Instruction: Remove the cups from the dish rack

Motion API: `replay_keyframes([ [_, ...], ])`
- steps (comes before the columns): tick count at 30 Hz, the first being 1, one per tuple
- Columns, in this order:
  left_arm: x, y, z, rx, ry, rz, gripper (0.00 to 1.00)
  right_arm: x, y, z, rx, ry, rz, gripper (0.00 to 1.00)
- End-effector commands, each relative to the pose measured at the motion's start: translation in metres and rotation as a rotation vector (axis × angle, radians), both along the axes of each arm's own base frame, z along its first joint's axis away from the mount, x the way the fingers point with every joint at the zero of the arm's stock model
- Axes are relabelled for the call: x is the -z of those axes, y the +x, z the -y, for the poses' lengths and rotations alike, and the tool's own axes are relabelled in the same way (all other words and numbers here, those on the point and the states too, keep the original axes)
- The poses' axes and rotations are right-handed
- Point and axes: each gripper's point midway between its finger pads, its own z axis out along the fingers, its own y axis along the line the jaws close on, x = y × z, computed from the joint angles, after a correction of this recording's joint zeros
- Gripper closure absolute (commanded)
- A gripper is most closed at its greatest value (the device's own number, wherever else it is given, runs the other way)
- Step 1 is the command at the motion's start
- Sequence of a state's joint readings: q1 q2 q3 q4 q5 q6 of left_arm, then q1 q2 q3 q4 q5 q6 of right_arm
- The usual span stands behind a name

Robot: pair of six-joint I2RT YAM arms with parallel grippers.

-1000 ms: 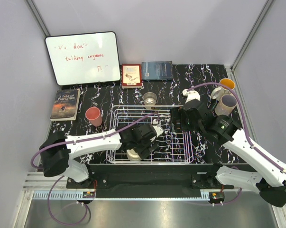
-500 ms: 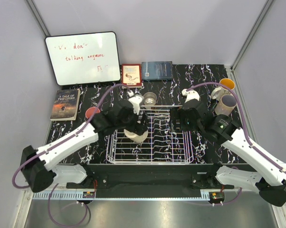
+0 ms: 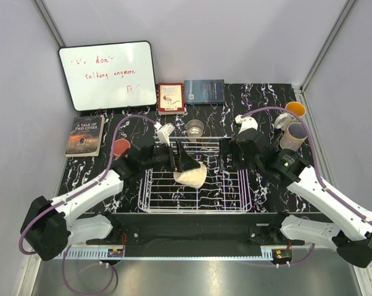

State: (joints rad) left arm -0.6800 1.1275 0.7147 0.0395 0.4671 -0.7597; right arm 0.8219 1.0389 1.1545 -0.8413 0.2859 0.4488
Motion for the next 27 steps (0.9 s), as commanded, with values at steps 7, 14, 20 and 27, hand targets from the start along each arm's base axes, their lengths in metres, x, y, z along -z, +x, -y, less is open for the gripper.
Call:
replay_keyframes([
  [7, -0.078, 0.008, -0.002, -0.110, -0.537, 0.078, 1.00, -0.045, -0.014, -0.032, -0.062, 0.370, 0.092, 0.07],
  [14, -0.090, 0.026, 0.003, -0.129, -0.649, 0.089, 1.00, -0.072, -0.029, -0.053, -0.167, 0.542, 0.102, 0.10],
  [20, -0.115, 0.033, 0.019, -0.047, -0.718, 0.087, 1.00, -0.085, -0.034, -0.065, -0.252, 0.550, 0.107, 0.11],
  [27, -0.129, 0.038, 0.030, 0.004, -0.733, 0.092, 1.00, -0.087, -0.032, -0.066, -0.258, 0.542, 0.118, 0.11],
])
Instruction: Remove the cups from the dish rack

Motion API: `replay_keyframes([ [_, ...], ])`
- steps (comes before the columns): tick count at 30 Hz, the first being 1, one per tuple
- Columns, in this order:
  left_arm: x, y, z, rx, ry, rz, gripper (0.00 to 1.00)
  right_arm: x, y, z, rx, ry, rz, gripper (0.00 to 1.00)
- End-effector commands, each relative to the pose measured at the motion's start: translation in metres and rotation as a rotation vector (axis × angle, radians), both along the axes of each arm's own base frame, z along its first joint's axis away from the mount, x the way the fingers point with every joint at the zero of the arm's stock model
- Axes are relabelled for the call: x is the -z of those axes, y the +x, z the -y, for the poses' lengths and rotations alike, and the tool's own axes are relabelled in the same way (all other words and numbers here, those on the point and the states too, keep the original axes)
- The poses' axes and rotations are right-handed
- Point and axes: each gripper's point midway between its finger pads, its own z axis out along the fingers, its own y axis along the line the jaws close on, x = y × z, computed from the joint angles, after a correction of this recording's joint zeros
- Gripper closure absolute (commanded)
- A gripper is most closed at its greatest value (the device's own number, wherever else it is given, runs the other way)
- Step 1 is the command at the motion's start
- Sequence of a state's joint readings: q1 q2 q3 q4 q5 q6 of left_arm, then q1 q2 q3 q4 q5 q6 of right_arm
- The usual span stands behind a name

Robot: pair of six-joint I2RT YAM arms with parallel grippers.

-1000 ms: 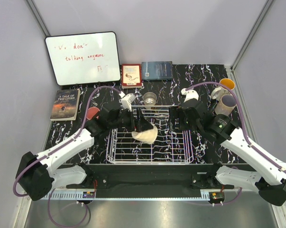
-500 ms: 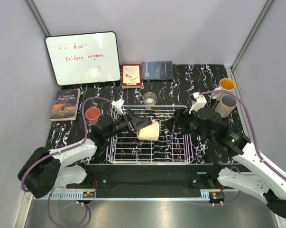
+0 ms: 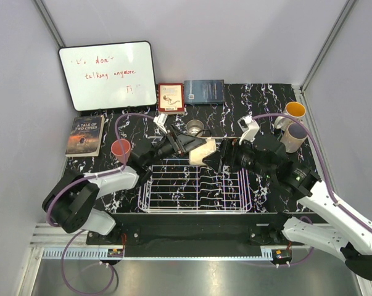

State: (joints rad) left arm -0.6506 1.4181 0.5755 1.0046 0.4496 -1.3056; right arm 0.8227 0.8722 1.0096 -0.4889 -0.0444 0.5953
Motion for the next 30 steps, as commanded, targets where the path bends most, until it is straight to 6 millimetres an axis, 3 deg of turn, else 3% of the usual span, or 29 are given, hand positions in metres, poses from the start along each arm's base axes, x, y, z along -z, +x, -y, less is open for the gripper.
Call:
replay_keyframes([
  [1, -0.076, -0.009, -0.002, 0.048, -0.171, 0.195, 1.00, -0.030, 0.001, -0.007, -0.031, 0.058, 0.073, 0.11],
  [12, -0.087, -0.018, 0.004, 0.140, -0.206, 0.191, 1.00, -0.037, 0.019, -0.016, -0.018, 0.041, 0.148, 0.11],
  [17, -0.092, -0.025, 0.006, 0.200, -0.232, 0.193, 1.00, -0.038, 0.025, -0.031, -0.061, 0.041, 0.159, 0.14],
  [21, -0.097, -0.028, 0.007, 0.226, -0.249, 0.198, 1.00, -0.032, 0.021, -0.044, -0.117, 0.060, 0.132, 0.28],
  [27, -0.095, -0.027, 0.008, 0.226, -0.242, 0.196, 1.00, -0.029, 0.018, -0.045, -0.129, 0.070, 0.121, 0.65],
  [30, -0.094, -0.027, 0.008, 0.225, -0.241, 0.194, 1.00, -0.030, 0.016, -0.042, -0.122, 0.074, 0.125, 0.90],
])
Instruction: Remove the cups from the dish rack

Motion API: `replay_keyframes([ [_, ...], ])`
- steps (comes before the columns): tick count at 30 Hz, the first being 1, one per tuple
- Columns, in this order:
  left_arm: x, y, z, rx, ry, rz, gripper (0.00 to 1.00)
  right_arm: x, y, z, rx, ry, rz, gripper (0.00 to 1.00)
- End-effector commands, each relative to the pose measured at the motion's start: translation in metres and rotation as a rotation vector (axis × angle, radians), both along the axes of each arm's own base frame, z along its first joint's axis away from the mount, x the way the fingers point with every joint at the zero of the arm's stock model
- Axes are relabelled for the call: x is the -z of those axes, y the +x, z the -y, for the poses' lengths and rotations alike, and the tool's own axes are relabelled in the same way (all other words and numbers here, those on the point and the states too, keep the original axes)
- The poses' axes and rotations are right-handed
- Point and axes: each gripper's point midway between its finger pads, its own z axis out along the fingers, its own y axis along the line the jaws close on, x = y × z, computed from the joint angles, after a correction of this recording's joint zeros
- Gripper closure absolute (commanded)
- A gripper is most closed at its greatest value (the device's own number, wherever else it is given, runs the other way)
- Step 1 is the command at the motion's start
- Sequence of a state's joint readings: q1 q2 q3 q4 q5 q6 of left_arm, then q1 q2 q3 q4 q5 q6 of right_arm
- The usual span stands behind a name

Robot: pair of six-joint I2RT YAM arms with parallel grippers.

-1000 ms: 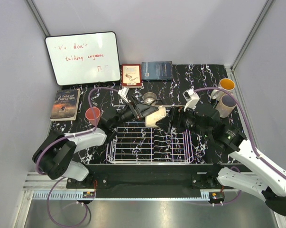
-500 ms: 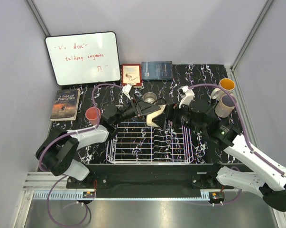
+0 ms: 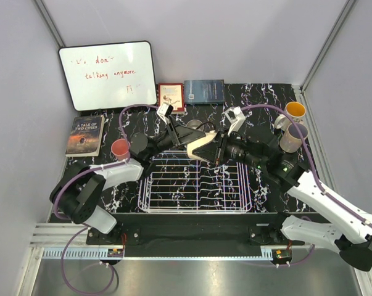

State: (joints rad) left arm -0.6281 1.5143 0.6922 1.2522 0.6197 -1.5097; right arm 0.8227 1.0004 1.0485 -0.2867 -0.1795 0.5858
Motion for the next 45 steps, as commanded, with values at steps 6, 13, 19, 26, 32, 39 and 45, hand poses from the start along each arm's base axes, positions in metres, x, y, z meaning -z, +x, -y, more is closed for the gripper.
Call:
replay_keyframes([
  [6, -0.024, -0.008, 0.005, 0.034, -0.032, 0.107, 0.99, -0.007, 0.001, 0.012, 0.028, -0.024, 0.083, 1.00],
  [13, -0.015, 0.006, 0.008, 0.054, 0.012, 0.081, 0.01, -0.007, -0.003, 0.022, 0.043, -0.044, 0.086, 1.00],
  [19, -0.007, 0.036, -0.013, -0.042, 0.080, 0.031, 0.01, -0.024, 0.004, 0.038, 0.111, -0.075, 0.141, 1.00],
  [26, 0.017, 0.090, -0.089, -0.468, 0.369, -0.074, 0.01, -0.049, 0.064, 0.070, 0.382, -0.347, 0.224, 1.00],
  [32, 0.058, 0.085, -0.114, -0.562, 0.640, -0.151, 0.01, -0.034, 0.166, 0.098, 0.574, -0.490, -0.016, 1.00],
  [39, 0.108, 0.059, -0.134, -0.548, 0.815, -0.273, 0.01, 0.034, 0.245, 0.101, 0.677, -0.629, -0.245, 1.00],
  [45, 0.128, 0.046, -0.146, -0.561, 0.882, -0.306, 0.01, 0.077, 0.280, 0.074, 0.640, -0.649, -0.333, 1.00],
])
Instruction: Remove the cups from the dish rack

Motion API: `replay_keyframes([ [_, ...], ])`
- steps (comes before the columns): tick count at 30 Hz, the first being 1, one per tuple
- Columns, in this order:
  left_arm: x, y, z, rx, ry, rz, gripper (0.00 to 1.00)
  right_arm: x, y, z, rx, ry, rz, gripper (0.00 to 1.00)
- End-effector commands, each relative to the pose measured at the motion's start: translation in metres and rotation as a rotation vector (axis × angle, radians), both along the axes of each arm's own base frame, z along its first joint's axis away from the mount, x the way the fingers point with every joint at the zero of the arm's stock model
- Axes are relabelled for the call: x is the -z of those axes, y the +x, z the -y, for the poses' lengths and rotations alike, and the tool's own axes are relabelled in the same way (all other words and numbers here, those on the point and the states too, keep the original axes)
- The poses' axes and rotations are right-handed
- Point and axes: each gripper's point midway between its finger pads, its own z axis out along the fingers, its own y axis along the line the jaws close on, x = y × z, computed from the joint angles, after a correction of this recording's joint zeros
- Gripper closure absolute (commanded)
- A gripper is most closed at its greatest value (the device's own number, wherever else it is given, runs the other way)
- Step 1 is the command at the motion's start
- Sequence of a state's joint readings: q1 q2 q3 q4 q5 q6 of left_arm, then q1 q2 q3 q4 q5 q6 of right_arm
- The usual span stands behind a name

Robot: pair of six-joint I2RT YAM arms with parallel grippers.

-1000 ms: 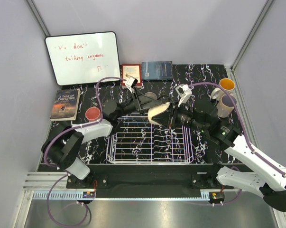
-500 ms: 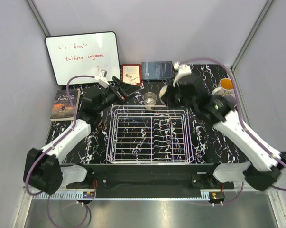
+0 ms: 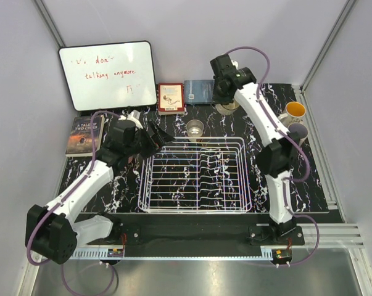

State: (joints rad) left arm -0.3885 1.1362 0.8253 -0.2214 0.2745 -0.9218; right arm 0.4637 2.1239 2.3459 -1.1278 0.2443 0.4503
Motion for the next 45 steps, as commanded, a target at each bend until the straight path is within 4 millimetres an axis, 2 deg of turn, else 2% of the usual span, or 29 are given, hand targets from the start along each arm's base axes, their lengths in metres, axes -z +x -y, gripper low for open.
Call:
replay_keyframes([
  [1, 0.009, -0.011, -0.012, -0.009, 0.068, -0.006, 0.01, -0.001, 0.011, -0.016, 0.007, 0.041, -0.013, 1.00],
  [2, 0.014, -0.014, -0.012, -0.001, 0.074, -0.028, 0.01, 0.002, 0.013, -0.020, 0.007, 0.049, -0.018, 1.00],
  [3, 0.017, -0.016, -0.011, 0.011, 0.080, -0.032, 0.01, 0.018, 0.017, -0.022, 0.013, 0.044, -0.047, 1.00],
  [6, 0.023, -0.019, -0.012, 0.022, 0.096, -0.054, 0.01, 0.045, 0.017, -0.031, -0.002, 0.027, -0.092, 1.00],
  [11, 0.029, -0.021, -0.015, 0.023, 0.124, -0.068, 0.01, 0.084, 0.016, -0.029, 0.000, -0.026, -0.156, 1.00],
  [16, 0.037, -0.022, -0.013, 0.033, 0.127, -0.094, 0.01, 0.120, 0.014, -0.036, -0.022, -0.030, -0.213, 1.00],
  [23, 0.043, -0.024, -0.016, 0.026, 0.147, -0.107, 0.01, 0.156, 0.014, -0.046, -0.052, -0.030, -0.256, 1.00],
  [27, 0.047, -0.026, -0.017, 0.030, 0.157, -0.120, 0.01, 0.169, 0.012, -0.052, -0.069, -0.021, -0.280, 1.00],
  [32, 0.049, -0.026, -0.020, 0.025, 0.172, -0.118, 0.01, 0.175, 0.009, -0.053, -0.076, -0.032, -0.291, 1.00],
  [34, 0.048, -0.026, -0.021, 0.023, 0.176, -0.115, 0.01, 0.175, 0.007, -0.050, -0.068, -0.042, -0.293, 0.94],
  [37, 0.049, -0.025, -0.021, 0.023, 0.180, -0.114, 0.01, 0.163, 0.007, -0.044, -0.060, -0.058, -0.268, 0.81],
  [38, 0.048, -0.025, -0.021, 0.022, 0.181, -0.111, 0.01, 0.152, 0.008, -0.043, -0.058, -0.055, -0.244, 0.77],
  [39, 0.048, -0.025, -0.021, 0.025, 0.184, -0.107, 0.01, 0.147, 0.008, -0.041, -0.056, -0.065, -0.232, 0.68],
  [40, 0.047, -0.024, -0.021, 0.024, 0.184, -0.106, 0.01, 0.141, 0.009, -0.039, -0.052, -0.067, -0.220, 0.65],
  [44, 0.044, -0.022, -0.023, 0.023, 0.194, -0.088, 0.01, 0.096, 0.012, -0.034, -0.047, -0.059, -0.130, 0.45],
  [45, 0.043, -0.021, -0.023, 0.021, 0.195, -0.083, 0.01, 0.086, 0.014, -0.032, -0.043, -0.054, -0.106, 0.36],
])
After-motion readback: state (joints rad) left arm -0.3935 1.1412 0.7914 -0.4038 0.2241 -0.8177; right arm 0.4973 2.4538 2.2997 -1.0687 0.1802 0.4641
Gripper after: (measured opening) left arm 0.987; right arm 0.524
